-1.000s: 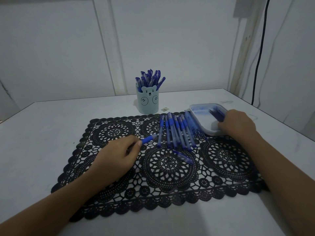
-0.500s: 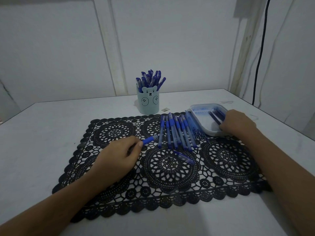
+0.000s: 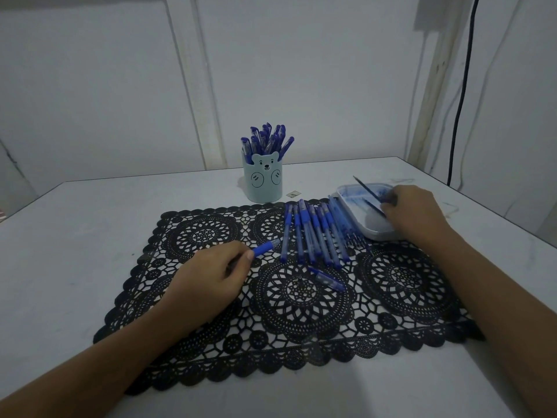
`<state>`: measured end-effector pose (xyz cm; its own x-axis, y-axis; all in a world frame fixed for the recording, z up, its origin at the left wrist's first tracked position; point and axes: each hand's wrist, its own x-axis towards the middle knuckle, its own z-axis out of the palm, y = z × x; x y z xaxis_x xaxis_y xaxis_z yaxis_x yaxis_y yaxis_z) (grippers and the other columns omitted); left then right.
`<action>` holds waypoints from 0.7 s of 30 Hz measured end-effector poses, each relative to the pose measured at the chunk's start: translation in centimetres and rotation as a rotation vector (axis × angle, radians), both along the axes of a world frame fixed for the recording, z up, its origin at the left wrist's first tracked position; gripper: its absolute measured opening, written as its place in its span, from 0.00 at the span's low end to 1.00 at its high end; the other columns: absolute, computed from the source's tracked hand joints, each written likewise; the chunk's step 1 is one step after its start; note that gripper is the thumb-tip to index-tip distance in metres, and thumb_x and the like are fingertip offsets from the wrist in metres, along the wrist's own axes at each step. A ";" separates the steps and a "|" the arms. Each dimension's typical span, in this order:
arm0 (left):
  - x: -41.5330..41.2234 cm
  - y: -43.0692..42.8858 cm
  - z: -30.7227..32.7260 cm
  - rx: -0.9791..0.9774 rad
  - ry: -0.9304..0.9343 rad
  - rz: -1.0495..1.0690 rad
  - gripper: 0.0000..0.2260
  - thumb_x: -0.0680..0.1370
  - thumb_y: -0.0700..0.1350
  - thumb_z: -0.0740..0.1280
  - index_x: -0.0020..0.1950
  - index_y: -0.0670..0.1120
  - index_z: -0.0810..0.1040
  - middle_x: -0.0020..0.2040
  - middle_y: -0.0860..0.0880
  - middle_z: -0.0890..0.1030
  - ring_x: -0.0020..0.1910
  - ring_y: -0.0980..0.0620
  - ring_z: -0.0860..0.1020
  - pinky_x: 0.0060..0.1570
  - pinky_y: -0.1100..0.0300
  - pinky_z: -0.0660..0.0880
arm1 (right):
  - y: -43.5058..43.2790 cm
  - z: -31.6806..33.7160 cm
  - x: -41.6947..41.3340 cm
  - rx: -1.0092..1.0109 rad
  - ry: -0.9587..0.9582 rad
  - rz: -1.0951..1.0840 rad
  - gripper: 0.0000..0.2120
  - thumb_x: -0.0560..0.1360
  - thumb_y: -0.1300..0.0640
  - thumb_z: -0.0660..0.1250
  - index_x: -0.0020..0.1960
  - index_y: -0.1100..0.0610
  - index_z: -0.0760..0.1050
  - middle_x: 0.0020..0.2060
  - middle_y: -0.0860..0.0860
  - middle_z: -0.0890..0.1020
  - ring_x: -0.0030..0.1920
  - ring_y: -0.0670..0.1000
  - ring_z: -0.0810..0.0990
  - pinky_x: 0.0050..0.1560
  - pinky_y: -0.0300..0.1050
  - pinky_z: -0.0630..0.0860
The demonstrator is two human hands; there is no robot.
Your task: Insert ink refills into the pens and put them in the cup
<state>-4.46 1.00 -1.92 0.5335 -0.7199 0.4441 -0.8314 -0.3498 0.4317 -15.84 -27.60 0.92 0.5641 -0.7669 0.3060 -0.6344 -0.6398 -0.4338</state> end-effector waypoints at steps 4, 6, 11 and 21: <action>-0.2 0.0 0.2 -0.013 0.010 -0.034 0.13 0.74 0.55 0.55 0.45 0.52 0.76 0.29 0.54 0.74 0.31 0.56 0.72 0.27 0.65 0.64 | 3.4 1.8 -0.2 0.187 -0.328 0.236 0.11 0.76 0.58 0.64 0.56 0.59 0.78 0.44 0.50 0.81 0.45 0.49 0.77 0.48 0.41 0.71; -0.3 -0.1 0.2 -0.015 0.008 -0.046 0.11 0.74 0.54 0.55 0.44 0.53 0.76 0.29 0.54 0.73 0.31 0.57 0.71 0.28 0.66 0.64 | 5.6 2.3 -0.6 0.518 -0.483 0.381 0.06 0.76 0.60 0.64 0.51 0.60 0.77 0.37 0.51 0.80 0.35 0.47 0.76 0.39 0.39 0.76; -0.5 0.0 0.4 -0.066 0.000 -0.076 0.08 0.76 0.51 0.57 0.47 0.54 0.75 0.32 0.56 0.75 0.34 0.57 0.73 0.32 0.69 0.67 | 9.7 1.9 -1.1 1.045 -0.651 0.641 0.02 0.75 0.66 0.61 0.46 0.64 0.72 0.36 0.56 0.83 0.37 0.50 0.83 0.40 0.41 0.81; -0.5 -0.1 0.3 -0.081 -0.044 -0.106 0.08 0.76 0.51 0.58 0.48 0.52 0.76 0.33 0.58 0.74 0.35 0.61 0.72 0.34 0.73 0.66 | 11.9 1.4 -1.0 1.175 -0.723 0.723 0.04 0.77 0.67 0.57 0.45 0.59 0.66 0.37 0.58 0.84 0.40 0.53 0.84 0.43 0.44 0.81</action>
<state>-4.94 0.91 -1.58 0.4350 -0.7319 0.5244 -0.8807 -0.2247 0.4170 -16.84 -15.73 2.34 0.9091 -0.4017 0.1104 0.2047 0.1999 -0.9582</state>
